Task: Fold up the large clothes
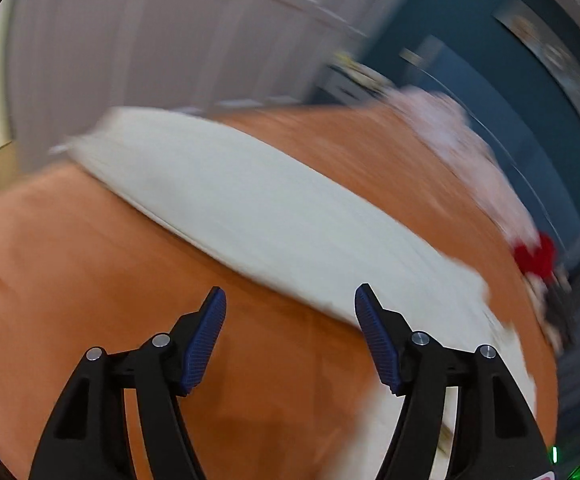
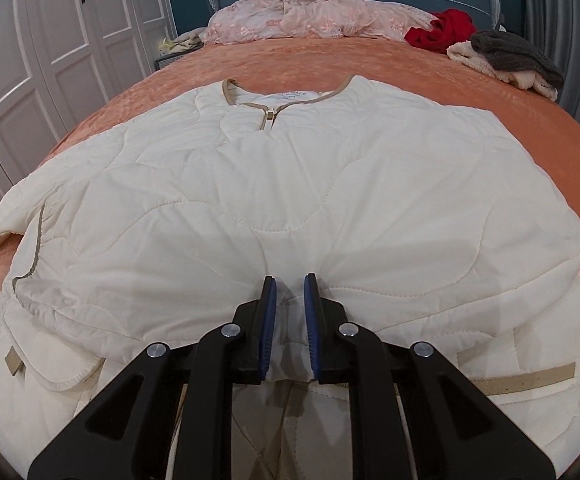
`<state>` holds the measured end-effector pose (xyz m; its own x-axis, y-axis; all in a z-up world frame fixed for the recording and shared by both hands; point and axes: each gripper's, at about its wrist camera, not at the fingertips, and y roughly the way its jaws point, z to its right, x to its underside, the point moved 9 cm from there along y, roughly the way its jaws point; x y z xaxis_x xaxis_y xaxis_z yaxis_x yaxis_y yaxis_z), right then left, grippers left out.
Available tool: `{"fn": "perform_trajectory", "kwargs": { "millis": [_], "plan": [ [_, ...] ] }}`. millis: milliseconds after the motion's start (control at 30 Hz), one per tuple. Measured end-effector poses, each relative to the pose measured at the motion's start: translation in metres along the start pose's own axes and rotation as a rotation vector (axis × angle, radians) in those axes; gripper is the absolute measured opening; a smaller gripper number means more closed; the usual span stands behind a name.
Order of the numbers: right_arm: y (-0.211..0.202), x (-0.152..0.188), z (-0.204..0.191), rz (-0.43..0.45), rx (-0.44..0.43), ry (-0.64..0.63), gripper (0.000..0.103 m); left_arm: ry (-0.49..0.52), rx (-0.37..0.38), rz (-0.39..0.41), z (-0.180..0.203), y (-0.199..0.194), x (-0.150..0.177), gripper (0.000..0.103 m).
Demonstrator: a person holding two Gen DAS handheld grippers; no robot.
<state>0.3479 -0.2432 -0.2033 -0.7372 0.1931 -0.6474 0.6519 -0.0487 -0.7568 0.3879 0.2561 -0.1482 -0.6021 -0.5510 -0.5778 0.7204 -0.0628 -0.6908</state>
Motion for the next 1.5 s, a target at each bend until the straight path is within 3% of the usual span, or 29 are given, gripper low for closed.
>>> {"fn": "perform_trajectory", "kwargs": {
  "millis": [100,167,300,367,433,533,600,733,833,900,967,1067,1167,1267,1300,1400,1500],
  "plan": [
    [0.0,0.0,-0.001,0.001,0.004,-0.002,0.013,-0.126,-0.075,0.026,-0.065,0.014,-0.044,0.065],
    [0.0,0.0,-0.002,0.002,0.011,-0.008,0.013,-0.241,-0.088,0.019,-0.102,0.028,-0.065,0.064],
    [0.0,0.0,-0.004,0.006,0.026,-0.017,0.013,-0.375,-0.052,-0.036,-0.126,0.055,-0.077,0.06],
    [0.0,0.0,-0.004,0.006,0.031,-0.02,0.014,-0.395,-0.047,-0.033,-0.125,0.059,-0.081,0.046],
    [0.001,-0.001,-0.005,0.007,0.034,-0.021,0.014,-0.354,-0.052,-0.026,-0.112,0.057,-0.087,0.008],
    [0.001,-0.001,-0.005,0.009,0.034,-0.021,0.014,-0.234,-0.041,0.019,-0.081,0.04,-0.106,0.004],
    [0.0,-0.001,-0.005,0.013,0.032,-0.018,0.014,-0.119,-0.014,0.075,-0.039,0.016,-0.12,0.004],
    [-0.003,-0.003,-0.002,0.027,0.011,0.009,0.018,0.138,0.099,0.186,0.079,-0.044,-0.126,0.003],
    [-0.02,-0.006,0.006,0.067,0.019,0.058,0.036,0.316,0.25,0.21,0.19,-0.089,-0.095,0.003],
    [-0.037,-0.005,0.012,0.1,0.009,0.098,0.038,0.402,0.326,0.2,0.245,-0.106,-0.066,0.003],
    [-0.052,-0.001,0.02,0.115,-0.004,0.127,0.039,0.485,0.426,0.142,0.305,-0.116,-0.018,0.003],
    [-0.069,0.006,0.036,0.125,-0.015,0.155,0.043,0.569,0.5,0.04,0.362,-0.11,0.054,0.004],
    [-0.083,0.014,0.058,0.123,-0.01,0.184,0.043,0.624,0.522,-0.054,0.387,-0.088,0.126,0.012],
    [-0.091,0.02,0.079,0.119,0.005,0.199,0.046,0.638,0.506,-0.193,0.388,-0.056,0.189,0.03],
    [-0.092,0.021,0.085,0.12,0.005,0.204,0.05,0.632,0.499,-0.226,0.385,-0.046,0.197,0.039],
    [-0.098,0.014,0.104,0.136,-0.01,0.244,0.057,0.603,0.47,-0.294,0.366,-0.026,0.214,0.039],
    [-0.098,-0.002,0.113,0.158,-0.033,0.284,0.061,0.537,0.428,-0.299,0.331,-0.016,0.19,0.039]
  ]
}}
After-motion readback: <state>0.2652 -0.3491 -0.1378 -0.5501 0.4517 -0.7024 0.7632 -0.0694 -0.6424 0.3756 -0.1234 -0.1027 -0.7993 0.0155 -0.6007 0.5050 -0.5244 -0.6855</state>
